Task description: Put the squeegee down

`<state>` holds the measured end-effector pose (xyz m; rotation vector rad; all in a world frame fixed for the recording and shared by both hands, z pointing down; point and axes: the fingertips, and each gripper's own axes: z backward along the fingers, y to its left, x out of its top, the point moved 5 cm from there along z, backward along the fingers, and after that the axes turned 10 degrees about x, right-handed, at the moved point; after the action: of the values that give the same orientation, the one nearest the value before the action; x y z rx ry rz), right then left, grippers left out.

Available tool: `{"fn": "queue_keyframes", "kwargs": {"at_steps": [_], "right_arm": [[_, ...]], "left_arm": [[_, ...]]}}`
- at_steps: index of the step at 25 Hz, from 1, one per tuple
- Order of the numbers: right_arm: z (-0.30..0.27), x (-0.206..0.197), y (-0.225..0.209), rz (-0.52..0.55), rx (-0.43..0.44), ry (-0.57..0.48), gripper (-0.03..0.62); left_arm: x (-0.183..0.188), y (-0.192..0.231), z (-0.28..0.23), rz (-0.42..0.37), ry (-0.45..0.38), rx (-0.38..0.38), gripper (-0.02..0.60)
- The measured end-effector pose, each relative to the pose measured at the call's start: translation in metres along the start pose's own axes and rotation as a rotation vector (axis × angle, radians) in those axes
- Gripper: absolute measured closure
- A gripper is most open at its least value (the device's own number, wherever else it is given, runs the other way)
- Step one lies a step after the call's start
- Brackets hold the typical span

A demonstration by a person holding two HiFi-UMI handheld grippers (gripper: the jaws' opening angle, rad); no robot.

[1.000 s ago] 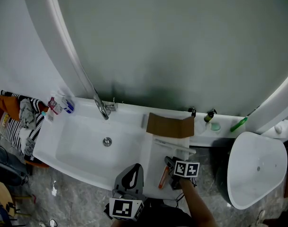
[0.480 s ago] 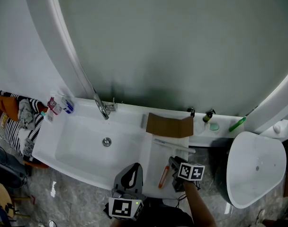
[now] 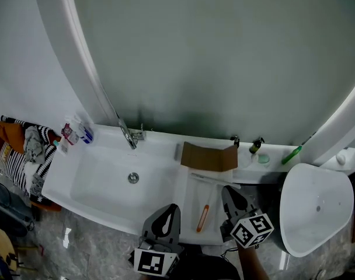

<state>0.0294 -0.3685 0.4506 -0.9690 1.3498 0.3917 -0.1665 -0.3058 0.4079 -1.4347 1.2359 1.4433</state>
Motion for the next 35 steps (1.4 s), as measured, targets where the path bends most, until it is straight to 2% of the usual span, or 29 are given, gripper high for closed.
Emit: {"fn": "queue_keyframes", "kwargs": {"at_steps": [4,7,11,16,19,25,35], "right_arm": [[0.023,0.027,0.041,0.183,0.015,-0.06,0.574],[0.041,0.028,0.066,0.26,-0.002,-0.067,0.574],[0.057,0.008,0.092,0.263,0.005,-0.035,0.574],[0.068,-0.015,0.104,0.211,-0.008,0.001,0.574],[0.066,-0.019,0.111,0.237,0.003,0.002,0.574],[0.056,-0.022,0.127,0.277,0.033,-0.02,0.574],[0.052,-0.026,0.135,0.308,0.034,0.0,0.574]], "left_arm": [[0.009,-0.006,0.01,0.01,-0.022,-0.018,0.568],[0.013,-0.012,0.018,0.037,-0.047,-0.018,0.568],[0.012,-0.018,0.027,0.035,-0.045,-0.043,0.568],[0.007,-0.019,0.04,0.005,-0.026,-0.084,0.57],[0.001,-0.017,0.046,0.029,-0.044,-0.064,0.572],[-0.015,-0.014,0.057,0.015,-0.038,-0.058,0.572],[-0.012,-0.005,0.065,0.006,-0.053,-0.045,0.572]]}}
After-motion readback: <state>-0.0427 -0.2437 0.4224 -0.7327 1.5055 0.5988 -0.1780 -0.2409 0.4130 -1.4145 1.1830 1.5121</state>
